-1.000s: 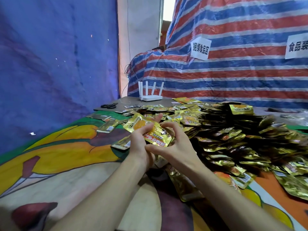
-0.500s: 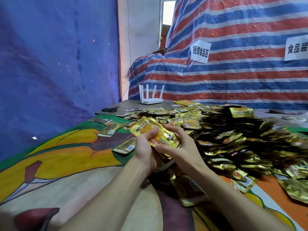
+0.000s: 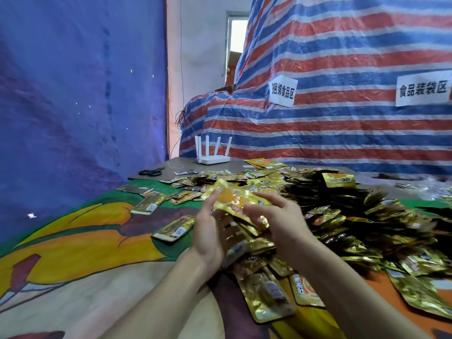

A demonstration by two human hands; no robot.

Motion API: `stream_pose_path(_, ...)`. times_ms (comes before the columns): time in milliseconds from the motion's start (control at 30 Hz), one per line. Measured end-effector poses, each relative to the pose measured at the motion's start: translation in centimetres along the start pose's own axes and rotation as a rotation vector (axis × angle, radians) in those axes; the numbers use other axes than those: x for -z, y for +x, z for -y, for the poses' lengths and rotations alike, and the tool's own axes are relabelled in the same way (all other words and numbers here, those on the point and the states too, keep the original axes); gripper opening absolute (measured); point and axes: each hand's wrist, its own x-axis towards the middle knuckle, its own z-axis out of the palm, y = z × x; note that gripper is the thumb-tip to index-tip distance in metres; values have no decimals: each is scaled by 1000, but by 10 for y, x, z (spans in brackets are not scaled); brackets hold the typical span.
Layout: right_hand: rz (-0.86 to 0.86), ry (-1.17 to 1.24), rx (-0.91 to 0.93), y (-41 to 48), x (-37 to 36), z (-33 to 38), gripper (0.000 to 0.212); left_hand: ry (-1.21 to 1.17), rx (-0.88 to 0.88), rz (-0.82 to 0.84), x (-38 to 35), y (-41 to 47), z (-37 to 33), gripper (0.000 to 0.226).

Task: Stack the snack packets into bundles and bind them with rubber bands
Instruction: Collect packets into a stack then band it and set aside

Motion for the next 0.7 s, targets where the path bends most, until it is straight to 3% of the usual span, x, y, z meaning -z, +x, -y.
stream_pose_path(133,-340,-296,203,32,17,24,50,188,-287,-371,7,6,1,48)
stream_pose_path(200,-461,-519,314,49,24,30,43,209,-327,-496,10,7,0,47)
stream_pose_path(300,-397,-891,343,64,27,20,25,147,-259,-665,14,8,-2,44)
stream_pose_path(367,-361,-1263,258,69,27,4,30,122,-252,-725,14,8,-4,41)
stream_pose_path(433,-415,-1538,230,68,25,-2,34,131,-279,-733,12,7,-5,37)
stream_pose_path(500,-439,-1621,226,66,21,1,33,200,-316,-708,8,4,-2,32)
stream_pose_path(600,-405,-1653,198,66,10,7,36,569,-319,-583,2,0,9,29)
stream_pose_path(700,-371,-1624,289,68,-5,17,40,868,-340,-442,-9,6,4,27)
